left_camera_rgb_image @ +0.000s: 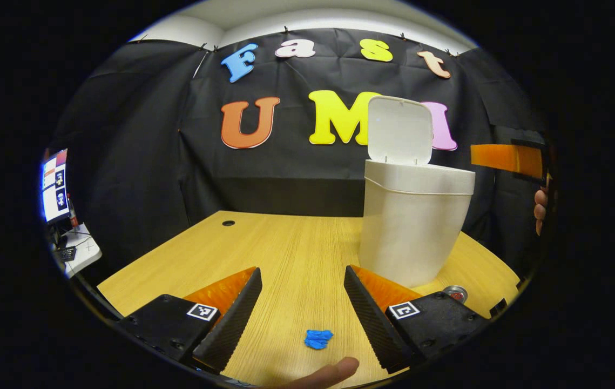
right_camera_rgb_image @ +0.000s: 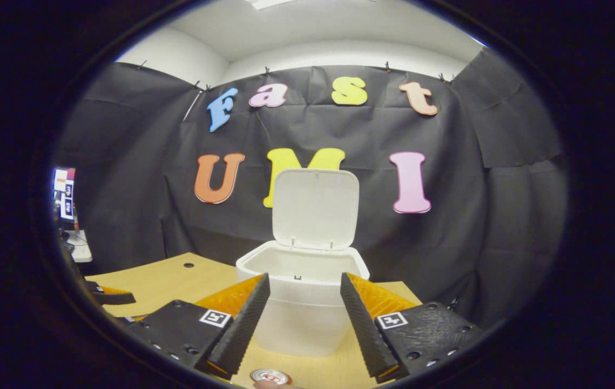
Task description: Press the lid of the desktop garbage bin to open it, pick up the crumpled paper on the desktop and throw it into the bin, then pick up the pop can on the desktop and drop it into the bin, and finally close the garbage bin lid.
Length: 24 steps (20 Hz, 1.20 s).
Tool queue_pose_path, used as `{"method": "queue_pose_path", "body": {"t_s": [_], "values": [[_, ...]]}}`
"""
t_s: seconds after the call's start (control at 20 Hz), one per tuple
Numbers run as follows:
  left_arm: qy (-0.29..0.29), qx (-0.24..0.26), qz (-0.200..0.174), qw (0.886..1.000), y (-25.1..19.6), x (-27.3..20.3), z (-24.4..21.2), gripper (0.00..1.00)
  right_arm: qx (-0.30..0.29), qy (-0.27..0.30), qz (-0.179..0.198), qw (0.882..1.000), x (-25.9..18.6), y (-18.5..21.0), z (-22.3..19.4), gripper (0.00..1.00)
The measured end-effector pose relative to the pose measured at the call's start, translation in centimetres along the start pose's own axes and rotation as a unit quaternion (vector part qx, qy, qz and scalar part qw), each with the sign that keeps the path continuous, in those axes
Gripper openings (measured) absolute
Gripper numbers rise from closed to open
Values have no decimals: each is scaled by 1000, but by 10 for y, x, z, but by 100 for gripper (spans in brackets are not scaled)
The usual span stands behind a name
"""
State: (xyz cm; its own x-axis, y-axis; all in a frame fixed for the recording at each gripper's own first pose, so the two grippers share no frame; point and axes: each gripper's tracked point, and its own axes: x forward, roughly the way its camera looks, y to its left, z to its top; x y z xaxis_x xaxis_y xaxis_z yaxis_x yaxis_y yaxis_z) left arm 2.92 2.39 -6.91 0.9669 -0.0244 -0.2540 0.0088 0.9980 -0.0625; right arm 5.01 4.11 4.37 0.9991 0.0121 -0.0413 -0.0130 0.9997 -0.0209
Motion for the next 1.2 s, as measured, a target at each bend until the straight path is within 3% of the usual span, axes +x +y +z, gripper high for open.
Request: {"method": "queue_pose_path", "body": {"t_s": [0.05, 0.15, 0.6, 0.8, 1.0, 1.2], "values": [[16, -4, -5, 1000, -2, 3, -9, 99, 8, 0, 10, 1000, -7, 3, -3, 94], [48, -6, -11, 999, -6, 8, -27, 99, 15, 0, 16, 1000, -21, -1, -10, 98], [162, 10, -23, 986, -14, 25, -112, 99, -2, 38, 38, 999, -53, -4, -92, 97], [175, 24, -45, 983, -21, 23, -131, 95, -10, 66, 52, 996, -54, -3, -133, 95], [175, 40, -28, 983, -14, 28, -140, 91, 25, 99, 64, 993, -65, -1, -175, 95], [195, 31, -39, 979, -20, 34, -154, 83, 13, 123, 81, 989, -68, 8, -203, 96]]}}
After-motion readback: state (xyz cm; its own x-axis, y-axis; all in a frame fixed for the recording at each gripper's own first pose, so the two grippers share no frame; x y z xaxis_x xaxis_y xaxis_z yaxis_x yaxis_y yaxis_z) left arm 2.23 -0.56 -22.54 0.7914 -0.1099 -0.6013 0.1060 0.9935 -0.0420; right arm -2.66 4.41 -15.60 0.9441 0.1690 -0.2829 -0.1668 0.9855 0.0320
